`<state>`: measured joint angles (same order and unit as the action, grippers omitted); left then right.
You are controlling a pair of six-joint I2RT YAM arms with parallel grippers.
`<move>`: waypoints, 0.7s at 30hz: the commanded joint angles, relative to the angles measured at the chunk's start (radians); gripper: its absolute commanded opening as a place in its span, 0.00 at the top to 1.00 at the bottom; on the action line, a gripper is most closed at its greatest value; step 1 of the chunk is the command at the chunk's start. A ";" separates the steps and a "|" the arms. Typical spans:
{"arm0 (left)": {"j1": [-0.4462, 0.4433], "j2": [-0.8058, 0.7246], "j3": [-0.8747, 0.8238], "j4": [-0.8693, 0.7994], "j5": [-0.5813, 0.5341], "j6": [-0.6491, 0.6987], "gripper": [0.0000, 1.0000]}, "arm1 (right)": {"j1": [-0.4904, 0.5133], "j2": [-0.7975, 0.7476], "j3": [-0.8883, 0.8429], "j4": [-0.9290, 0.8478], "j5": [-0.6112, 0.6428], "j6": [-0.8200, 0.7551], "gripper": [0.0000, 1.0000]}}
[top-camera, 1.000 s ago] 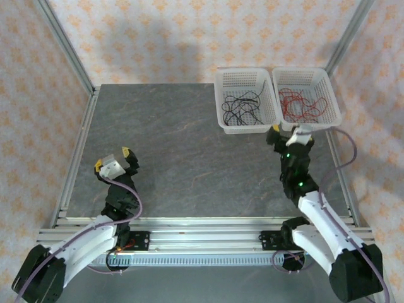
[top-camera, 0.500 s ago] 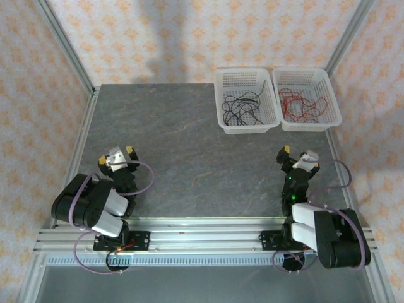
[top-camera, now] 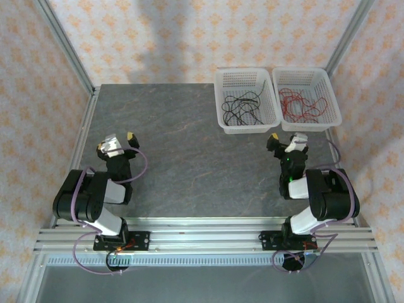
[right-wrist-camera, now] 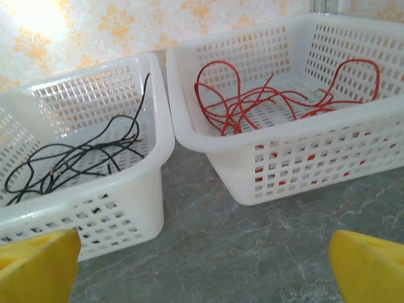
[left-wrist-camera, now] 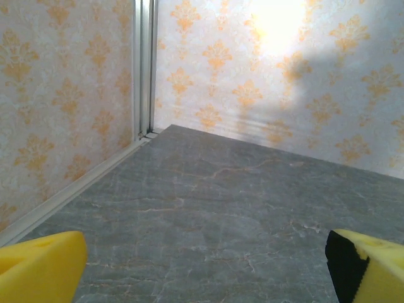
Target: Untangle the cables
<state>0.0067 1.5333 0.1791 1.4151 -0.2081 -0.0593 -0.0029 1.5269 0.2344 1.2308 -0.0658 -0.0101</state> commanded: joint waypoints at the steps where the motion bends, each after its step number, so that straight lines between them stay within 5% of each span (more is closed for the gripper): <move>1: -0.002 -0.002 0.010 -0.053 0.047 -0.007 0.01 | 0.006 -0.010 -0.002 -0.008 -0.014 -0.024 0.00; 8: -0.001 0.001 0.040 -0.108 0.156 0.036 0.01 | 0.007 -0.011 -0.003 -0.006 -0.012 -0.024 0.00; 21: -0.002 0.003 0.041 -0.105 0.162 0.039 0.01 | 0.007 -0.011 0.000 -0.011 -0.012 -0.025 0.00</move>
